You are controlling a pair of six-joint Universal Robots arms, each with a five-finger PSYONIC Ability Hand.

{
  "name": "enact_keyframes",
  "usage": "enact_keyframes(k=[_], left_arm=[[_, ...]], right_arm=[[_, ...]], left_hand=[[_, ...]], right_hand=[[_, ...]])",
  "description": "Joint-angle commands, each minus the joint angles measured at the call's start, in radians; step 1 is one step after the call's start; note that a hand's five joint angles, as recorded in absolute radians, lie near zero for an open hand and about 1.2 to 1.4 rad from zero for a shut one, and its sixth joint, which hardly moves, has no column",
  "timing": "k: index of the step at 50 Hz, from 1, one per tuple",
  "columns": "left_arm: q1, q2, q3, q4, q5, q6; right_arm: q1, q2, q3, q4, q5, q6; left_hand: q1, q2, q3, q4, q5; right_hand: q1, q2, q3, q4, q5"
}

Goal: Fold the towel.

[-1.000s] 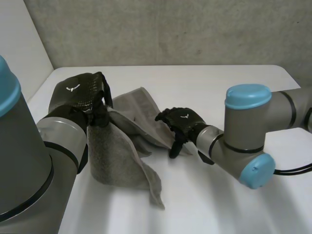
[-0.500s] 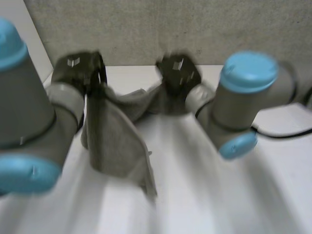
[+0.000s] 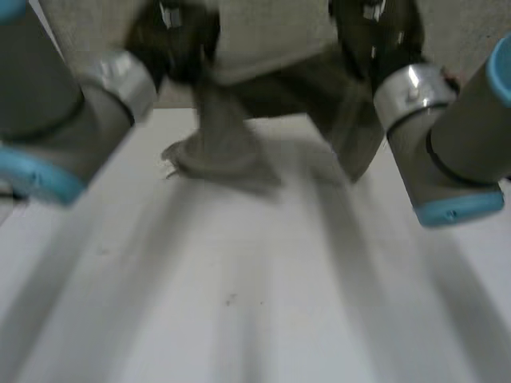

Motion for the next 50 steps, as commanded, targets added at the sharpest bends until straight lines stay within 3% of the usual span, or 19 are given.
enact_keyframes(k=[1,7,10,13,17,22,24,25,27,30,32,41,50], left_arm=[[-0.01,0.003,-0.452,-0.023,-0.005,0.055],[-0.028,-0.062,-0.524,-0.017,-0.01,0.181],[-0.067,-0.082,-0.516,-0.012,-0.016,0.212],[-0.093,-0.082,-0.493,0.014,-0.019,0.204],[-0.105,-0.063,-0.492,0.041,-0.023,0.19],[-0.156,-0.022,-0.503,0.084,-0.097,0.121],[-0.173,0.018,-0.522,0.087,-0.192,0.051],[-0.173,0.018,-0.523,0.087,-0.192,0.051],[-0.18,0.055,-0.564,0.086,-0.291,-0.036],[-0.182,0.07,-0.587,0.086,-0.332,-0.083],[-0.182,0.078,-0.636,0.084,-0.382,-0.174],[-0.182,0.065,-0.682,0.084,-0.386,-0.371],[-0.203,0.03,-0.644,0.087,-0.384,-0.553]], right_arm=[[-0.053,0.02,0.169,0.279,-0.013,-0.126],[-0.079,0.018,0.284,0.336,-0.013,-0.209],[-0.079,0.015,0.312,0.33,-0.011,-0.2],[-0.087,0.014,0.329,0.305,-0.01,-0.185],[-0.097,0.012,0.344,0.264,-0.01,-0.145],[-0.143,0.017,0.353,0.215,-0.013,0.037],[-0.159,0.018,0.352,0.208,-0.014,0.114],[-0.159,0.018,0.352,0.208,-0.014,0.114],[-0.195,0.018,0.346,0.195,-0.033,0.267],[-0.228,0.012,0.331,0.196,-0.066,0.37],[-0.234,0.009,0.321,0.199,-0.077,0.401],[-0.217,-0.061,0.248,0.218,-0.079,0.394],[-0.108,-0.15,0.095,0.319,-0.071,0.361]], left_hand=[[0.22,0.182,0.181,0.179,0.19],[0.205,0.168,0.167,0.164,0.175],[0.079,0.041,0.04,0.038,0.049],[-0.541,-0.579,-0.58,-0.582,-0.571],[-0.681,-0.719,-0.72,-0.722,-0.711],[-0.763,-0.801,-0.802,-0.805,-0.793],[-0.81,-0.848,-0.849,-0.851,-0.84],[-0.81,-0.848,-0.849,-0.852,-0.84],[-0.846,-0.883,-0.884,-0.887,-0.876],[-0.846,-0.883,-0.884,-0.887,-0.876],[-0.846,-0.883,-0.884,-0.887,-0.876],[-0.84,-0.877,-0.879,-0.881,-0.87],[-0.887,-0.924,-0.925,-0.928,-0.917]], right_hand=[[0.43,0.219,0.213,0.205,0.239],[0.43,0.219,0.213,0.205,0.239],[0.43,0.219,0.213,0.205,0.239],[0.43,0.219,0.213,0.205,0.239],[0.43,0.219,0.213,0.205,0.239],[0.43,0.219,0.213,0.205,0.239],[0.43,0.219,0.213,0.205,0.239],[0.43,0.219,0.213,0.205,0.239],[0.43,0.219,0.213,0.205,0.239],[0.43,0.219,0.213,0.205,0.239],[0.43,0.219,0.213,0.205,0.239],[0.43,0.219,0.213,0.205,0.239],[0.43,0.219,0.213,0.205,0.239]])
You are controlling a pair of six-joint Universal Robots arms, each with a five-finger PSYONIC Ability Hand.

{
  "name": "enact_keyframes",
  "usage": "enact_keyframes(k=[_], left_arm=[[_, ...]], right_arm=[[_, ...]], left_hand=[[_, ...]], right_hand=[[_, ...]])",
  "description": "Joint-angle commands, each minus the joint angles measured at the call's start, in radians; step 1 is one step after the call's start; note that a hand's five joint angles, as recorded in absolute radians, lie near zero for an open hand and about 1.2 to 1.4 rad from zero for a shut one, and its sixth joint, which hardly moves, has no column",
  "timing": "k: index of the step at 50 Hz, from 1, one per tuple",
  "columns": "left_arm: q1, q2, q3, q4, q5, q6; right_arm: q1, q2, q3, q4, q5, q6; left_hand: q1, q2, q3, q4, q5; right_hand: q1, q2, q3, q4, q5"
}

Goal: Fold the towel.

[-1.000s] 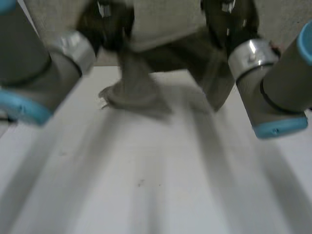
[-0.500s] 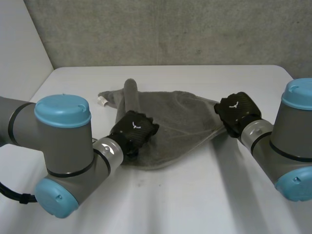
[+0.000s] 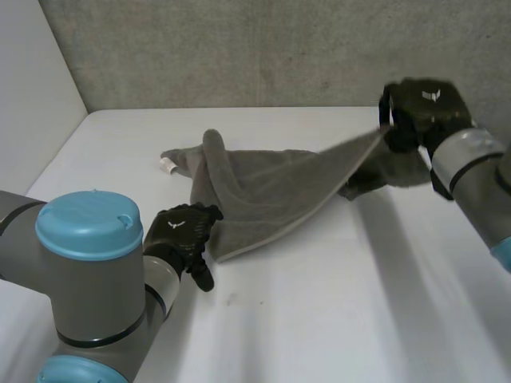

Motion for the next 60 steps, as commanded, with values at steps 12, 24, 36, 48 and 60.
enact_keyframes(k=[12,24,36,48,60], left_arm=[[-0.07,-0.185,0.225,0.013,-0.04,-0.316],[-0.099,-0.348,0.43,0.035,-0.334,-0.319],[0.048,-0.304,0.348,0.124,-0.315,-0.303],[0.055,-0.143,0.18,0.053,-0.127,-0.316],[-0.142,-0.124,0.155,0.072,-0.156,-0.322]], right_arm=[[0.167,-0.096,-0.218,0.15,0.049,-0.071],[0.184,-0.193,-0.238,0.181,0.059,-0.073],[0.155,-0.191,-0.199,0.187,0.05,-0.074],[0.144,-0.162,-0.165,0.182,0.038,-0.076],[0.158,-0.13,-0.173,0.181,0.046,-0.074]], left_hand=[[-0.037,-0.032,-0.033,-0.032,-0.03],[0.075,0.079,0.079,0.079,0.082],[1.093,1.098,1.097,1.098,1.1],[0.306,0.31,0.31,0.31,0.313],[-0.04,-0.035,-0.036,-0.035,-0.033]], right_hand=[[0.43,0.217,0.212,0.204,0.235],[0.43,0.217,0.212,0.204,0.235],[0.43,0.217,0.212,0.204,0.235],[0.43,0.217,0.212,0.204,0.235],[0.43,0.217,0.212,0.204,0.235]])
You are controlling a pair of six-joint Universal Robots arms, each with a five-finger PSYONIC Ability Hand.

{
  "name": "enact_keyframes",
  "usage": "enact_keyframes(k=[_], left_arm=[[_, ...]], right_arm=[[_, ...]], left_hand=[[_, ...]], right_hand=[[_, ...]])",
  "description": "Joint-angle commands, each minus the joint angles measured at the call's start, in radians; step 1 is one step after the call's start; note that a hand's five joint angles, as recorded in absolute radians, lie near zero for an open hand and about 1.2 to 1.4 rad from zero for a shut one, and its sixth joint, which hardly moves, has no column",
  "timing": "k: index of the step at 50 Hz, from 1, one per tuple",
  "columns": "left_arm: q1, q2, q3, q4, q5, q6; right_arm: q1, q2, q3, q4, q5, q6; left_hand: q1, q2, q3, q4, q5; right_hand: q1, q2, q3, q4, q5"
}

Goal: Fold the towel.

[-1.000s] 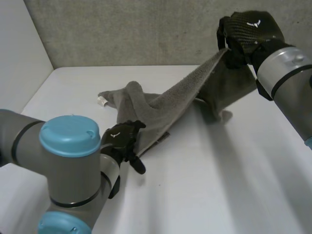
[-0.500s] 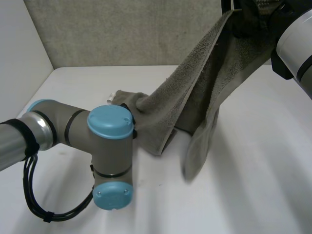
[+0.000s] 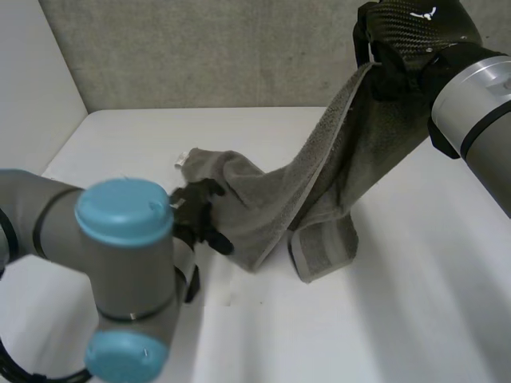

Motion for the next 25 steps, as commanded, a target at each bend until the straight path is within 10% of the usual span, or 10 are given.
enact_keyframes(k=[1,25], left_arm=[[-0.1,-0.046,0.032,0.031,-0.039,0.0],[-0.178,-0.361,0.358,0.051,-0.242,-0.035]], right_arm=[[0.003,0.008,0.001,0.0,0.003,0.004],[-0.003,0.006,0.024,-0.002,0.006,0.046]], left_hand=[[-0.238,-0.232,-0.232,-0.23,-0.245],[-0.174,-0.167,-0.167,-0.165,-0.181]], right_hand=[[0.43,0.217,0.207,0.203,0.235],[0.43,0.217,0.207,0.203,0.235]])
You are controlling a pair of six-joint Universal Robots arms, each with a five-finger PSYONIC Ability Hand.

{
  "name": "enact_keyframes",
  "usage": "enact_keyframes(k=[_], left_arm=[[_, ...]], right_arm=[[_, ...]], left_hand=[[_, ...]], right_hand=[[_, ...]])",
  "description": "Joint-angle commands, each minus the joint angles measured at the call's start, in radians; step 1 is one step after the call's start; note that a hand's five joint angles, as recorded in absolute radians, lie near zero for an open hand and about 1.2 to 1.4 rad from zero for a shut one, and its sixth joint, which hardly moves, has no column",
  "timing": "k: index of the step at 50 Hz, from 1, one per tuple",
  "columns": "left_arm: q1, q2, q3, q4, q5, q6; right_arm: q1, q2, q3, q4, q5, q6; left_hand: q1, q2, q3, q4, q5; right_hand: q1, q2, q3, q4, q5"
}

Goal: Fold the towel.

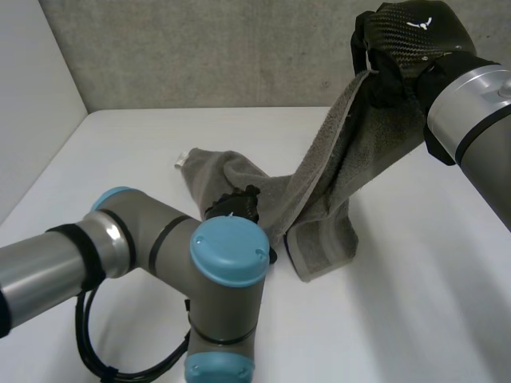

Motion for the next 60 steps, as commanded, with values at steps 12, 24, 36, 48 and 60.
enact_keyframes(k=[12,24,36,48,60], left_arm=[[0.132,-0.08,0.079,0.062,-0.162,0.015],[0.246,0.086,-0.103,0.06,-0.038,0.096],[0.403,0.283,-0.247,-0.016,0.294,0.631],[0.488,0.225,-0.003,-0.201,0.41,0.959],[0.479,0.139,0.687,0.124,0.431,0.949]], right_arm=[[-0.016,-0.002,0.028,-0.017,-0.007,0.04],[-0.015,0.091,0.052,-0.037,-0.023,-0.05],[-0.003,0.294,0.064,0.184,-0.043,-0.443],[-0.001,0.432,-0.203,0.191,-0.003,-0.509],[-0.001,0.323,-0.353,-0.618,0.103,-0.509]], left_hand=[[0.984,0.983,0.985,0.983,0.982],[1.132,1.131,1.134,1.132,1.131],[1.132,1.131,1.134,1.132,1.131],[1.132,1.131,1.134,1.132,1.131],[1.132,1.131,1.134,1.132,1.131]], right_hand=[[0.43,0.217,0.207,0.203,0.235],[0.43,0.217,0.207,0.203,0.235],[0.43,0.217,0.207,0.203,0.235],[0.43,0.217,0.207,0.203,0.235],[0.43,0.217,0.207,0.203,0.235]])
